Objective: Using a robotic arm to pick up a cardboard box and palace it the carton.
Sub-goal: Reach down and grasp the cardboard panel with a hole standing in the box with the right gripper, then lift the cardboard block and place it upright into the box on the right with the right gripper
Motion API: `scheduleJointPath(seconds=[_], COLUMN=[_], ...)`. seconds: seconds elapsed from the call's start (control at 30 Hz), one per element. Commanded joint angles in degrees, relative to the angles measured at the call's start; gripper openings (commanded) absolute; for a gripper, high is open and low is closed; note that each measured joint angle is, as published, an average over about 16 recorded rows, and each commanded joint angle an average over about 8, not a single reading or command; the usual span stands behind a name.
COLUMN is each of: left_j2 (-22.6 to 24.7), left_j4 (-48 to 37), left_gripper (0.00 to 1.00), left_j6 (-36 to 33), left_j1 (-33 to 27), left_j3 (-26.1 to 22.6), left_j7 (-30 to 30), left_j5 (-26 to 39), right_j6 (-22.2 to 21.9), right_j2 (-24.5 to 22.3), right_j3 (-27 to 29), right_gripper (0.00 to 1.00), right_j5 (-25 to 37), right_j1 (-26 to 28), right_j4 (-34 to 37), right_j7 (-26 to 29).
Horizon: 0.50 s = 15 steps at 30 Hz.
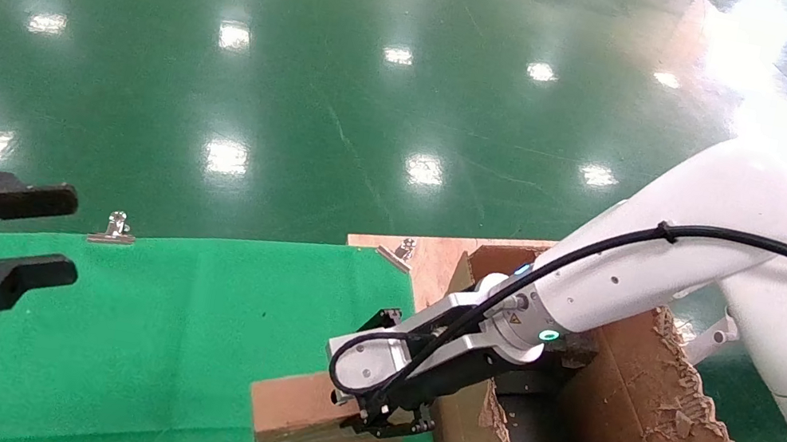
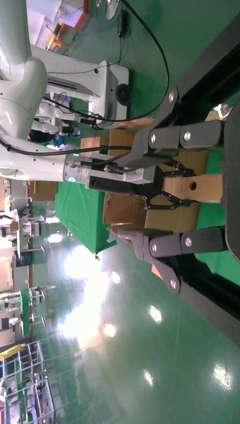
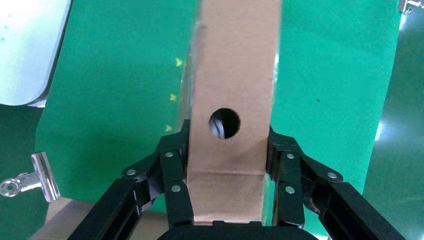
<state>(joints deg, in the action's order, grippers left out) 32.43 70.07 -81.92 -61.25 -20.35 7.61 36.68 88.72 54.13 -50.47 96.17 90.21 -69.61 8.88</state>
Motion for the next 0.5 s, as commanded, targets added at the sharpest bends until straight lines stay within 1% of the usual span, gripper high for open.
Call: scheduleJointPath(seconds=[0.03, 0.3, 0.4, 0.5], left_j2=[0.0, 0.0, 0.0, 0.0], left_j4=[0.0, 0.0, 0.0, 0.0], left_gripper=[1.0, 1.0, 1.0, 1.0], left_j6=[0.0, 0.0, 0.0, 0.0], left_j1=[0.0, 0.0, 0.0, 0.0], left_j3=[0.0, 0.0, 0.0, 0.0], left_j7=[0.0, 0.0, 0.0, 0.0], left_j5=[0.0, 0.0, 0.0, 0.0], right_j6=[0.0, 0.0, 0.2, 0.8], right_j2=[0.0, -0.2, -0.4, -0.6], right_j3=[0.0, 0.1, 0.2, 0.5], right_gripper=[0.0, 0.0, 0.0, 0.0], right_j5=[0.0, 0.1, 0.0, -0.6], right_j1=[0.0, 0.5, 1.8, 4.4], right_j4=[0.0, 0.3, 1.2, 3.1], right_j7=[0.0, -0.2, -0.9, -2.5])
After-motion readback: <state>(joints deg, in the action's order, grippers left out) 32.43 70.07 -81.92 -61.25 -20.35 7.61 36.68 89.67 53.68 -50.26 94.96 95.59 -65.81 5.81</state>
